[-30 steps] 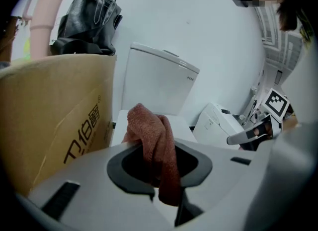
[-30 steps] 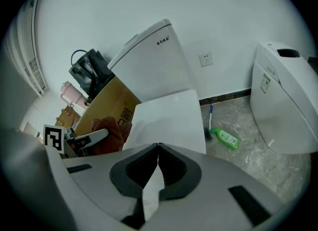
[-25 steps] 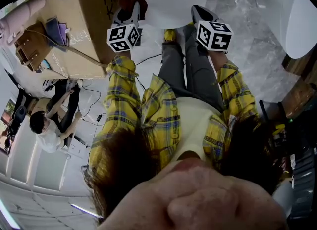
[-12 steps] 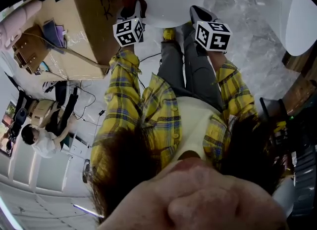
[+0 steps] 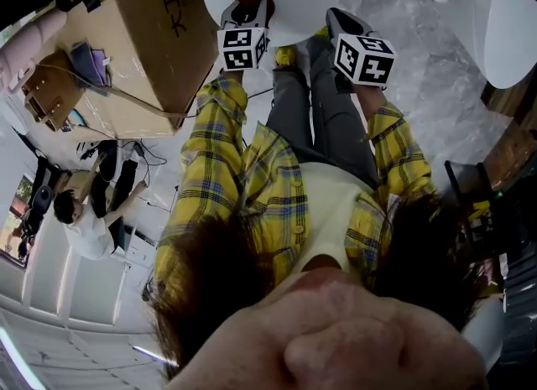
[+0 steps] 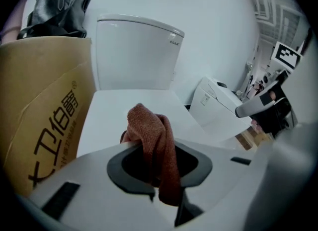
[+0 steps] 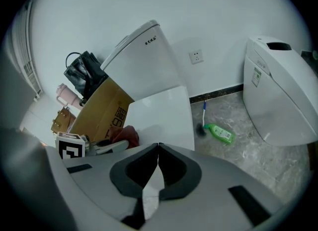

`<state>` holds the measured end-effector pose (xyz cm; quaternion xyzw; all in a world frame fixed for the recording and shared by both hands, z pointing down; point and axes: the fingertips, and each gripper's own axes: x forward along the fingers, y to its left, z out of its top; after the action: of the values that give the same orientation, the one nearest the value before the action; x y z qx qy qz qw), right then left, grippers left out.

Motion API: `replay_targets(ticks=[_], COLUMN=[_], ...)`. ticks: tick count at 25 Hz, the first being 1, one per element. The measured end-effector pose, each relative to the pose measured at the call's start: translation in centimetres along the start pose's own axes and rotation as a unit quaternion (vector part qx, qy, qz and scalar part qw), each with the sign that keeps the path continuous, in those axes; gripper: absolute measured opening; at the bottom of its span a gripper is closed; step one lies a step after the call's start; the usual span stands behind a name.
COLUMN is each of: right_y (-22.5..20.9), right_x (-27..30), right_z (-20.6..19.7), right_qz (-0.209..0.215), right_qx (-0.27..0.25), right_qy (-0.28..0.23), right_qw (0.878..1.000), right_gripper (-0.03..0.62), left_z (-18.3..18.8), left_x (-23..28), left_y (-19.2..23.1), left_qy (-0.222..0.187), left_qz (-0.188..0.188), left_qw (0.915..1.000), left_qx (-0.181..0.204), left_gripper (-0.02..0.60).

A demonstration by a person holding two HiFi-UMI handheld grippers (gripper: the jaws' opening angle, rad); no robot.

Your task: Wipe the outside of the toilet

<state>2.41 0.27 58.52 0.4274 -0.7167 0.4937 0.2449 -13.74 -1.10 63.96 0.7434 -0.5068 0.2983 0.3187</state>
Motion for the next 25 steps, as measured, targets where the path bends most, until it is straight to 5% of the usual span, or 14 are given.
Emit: replay_targets(ticks=[25], right_y=[-5.2], right_x=[-1.9], right_z=[-0.6], right_qz=[-0.042], right_qx=[0.058], right_qy=[-0.013], right_qw=[0.997], right_gripper=[0.026], left_z=[1.4], left_x=[5.0], left_y=[-13.8], left_qy=[0.036], left_qz=[-0.156], left_qw=[0.9864], left_qx=[0.036], left_gripper=[0.098])
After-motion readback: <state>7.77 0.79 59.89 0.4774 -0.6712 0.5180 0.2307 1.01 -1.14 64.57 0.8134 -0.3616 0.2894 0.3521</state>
